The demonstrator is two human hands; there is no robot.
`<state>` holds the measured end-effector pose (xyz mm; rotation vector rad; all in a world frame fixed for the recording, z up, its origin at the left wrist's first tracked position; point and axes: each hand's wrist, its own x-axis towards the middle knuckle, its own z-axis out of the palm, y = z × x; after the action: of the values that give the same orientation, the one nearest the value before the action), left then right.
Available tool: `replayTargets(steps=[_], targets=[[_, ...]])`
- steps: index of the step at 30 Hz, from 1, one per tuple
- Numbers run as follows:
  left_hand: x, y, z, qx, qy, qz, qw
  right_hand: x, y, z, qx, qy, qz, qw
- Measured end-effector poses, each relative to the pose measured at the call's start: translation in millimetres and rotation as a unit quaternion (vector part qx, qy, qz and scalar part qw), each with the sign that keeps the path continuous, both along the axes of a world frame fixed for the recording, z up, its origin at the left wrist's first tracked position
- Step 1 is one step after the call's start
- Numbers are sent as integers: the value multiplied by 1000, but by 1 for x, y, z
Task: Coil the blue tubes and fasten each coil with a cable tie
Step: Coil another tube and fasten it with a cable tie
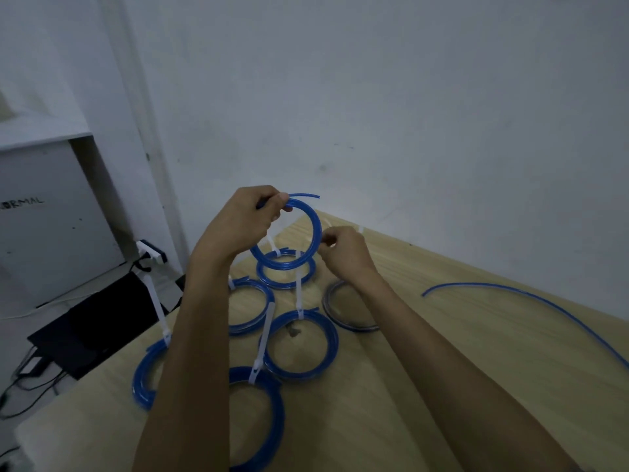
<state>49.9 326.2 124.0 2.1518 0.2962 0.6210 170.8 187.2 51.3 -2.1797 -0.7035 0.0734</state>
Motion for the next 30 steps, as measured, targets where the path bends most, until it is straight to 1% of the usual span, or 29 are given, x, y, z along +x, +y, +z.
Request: replayTargets(steps=[2, 4, 8, 10, 14, 17, 20, 23, 27, 30], targets=[[0, -4, 2, -23, -8, -10, 1000, -8, -18, 17, 86, 87, 0, 993], [2, -15, 5, -37, -13, -26, 999, -15, -42, 31, 139, 149, 5, 979], [7, -50, 10, -88, -20, -103, 991, -28, -93, 52, 215, 207, -20, 954], [11, -74, 8, -104, -15, -128, 986, -33, -123, 62, 251, 205, -48, 945], [22, -134, -7, -120, 26, -177, 977, -47, -195, 76, 276, 106, -125, 947], [36, -185, -30, -126, 45, -169, 977, -67, -247, 85, 269, 11, -160, 950], [54, -226, -57, -145, 45, -124, 981, -97, -288, 87, 202, -70, -146, 966], [62, -257, -72, -215, 49, -79, 972, -124, -317, 73, 107, -134, -111, 979], [58, -292, -79, -273, 49, -88, 957, -134, -339, 47, 17, -187, -88, 978], [53, -313, -82, -281, 57, -93, 953, -134, -350, 31, -17, -212, -84, 973]])
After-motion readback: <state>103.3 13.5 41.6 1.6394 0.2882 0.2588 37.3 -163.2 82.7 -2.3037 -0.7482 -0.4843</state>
